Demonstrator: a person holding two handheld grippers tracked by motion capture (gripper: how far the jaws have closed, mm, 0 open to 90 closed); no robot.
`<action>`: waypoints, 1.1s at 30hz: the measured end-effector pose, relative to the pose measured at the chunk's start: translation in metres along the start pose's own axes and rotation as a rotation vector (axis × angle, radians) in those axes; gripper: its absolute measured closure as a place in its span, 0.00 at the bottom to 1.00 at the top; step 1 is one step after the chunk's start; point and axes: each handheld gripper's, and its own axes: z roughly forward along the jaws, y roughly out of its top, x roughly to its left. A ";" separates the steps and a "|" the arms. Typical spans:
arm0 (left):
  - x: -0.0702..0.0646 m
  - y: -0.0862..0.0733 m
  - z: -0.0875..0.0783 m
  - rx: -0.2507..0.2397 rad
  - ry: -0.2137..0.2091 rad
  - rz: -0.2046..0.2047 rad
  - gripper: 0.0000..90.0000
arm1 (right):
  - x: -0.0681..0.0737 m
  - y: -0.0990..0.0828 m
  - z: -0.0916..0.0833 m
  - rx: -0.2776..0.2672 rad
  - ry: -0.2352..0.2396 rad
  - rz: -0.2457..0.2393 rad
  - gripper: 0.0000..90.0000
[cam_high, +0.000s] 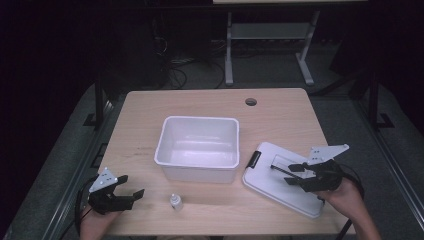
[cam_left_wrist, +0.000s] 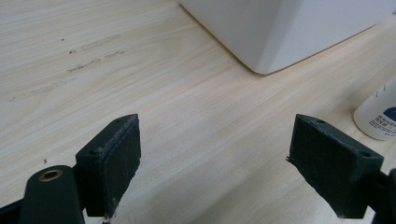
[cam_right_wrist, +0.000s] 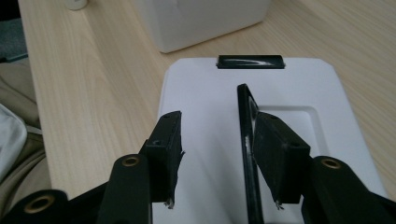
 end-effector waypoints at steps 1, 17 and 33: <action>0.000 0.000 -0.001 -0.002 -0.001 0.000 0.18 | 0.000 0.000 0.000 0.000 0.000 0.000 0.57; -0.006 0.012 -0.002 0.038 -0.045 0.055 0.19 | 0.027 -0.002 0.017 -0.025 0.021 -0.036 0.46; -0.015 0.017 -0.014 0.085 -0.146 0.142 0.19 | 0.035 -0.005 0.031 -0.023 0.038 -0.044 0.40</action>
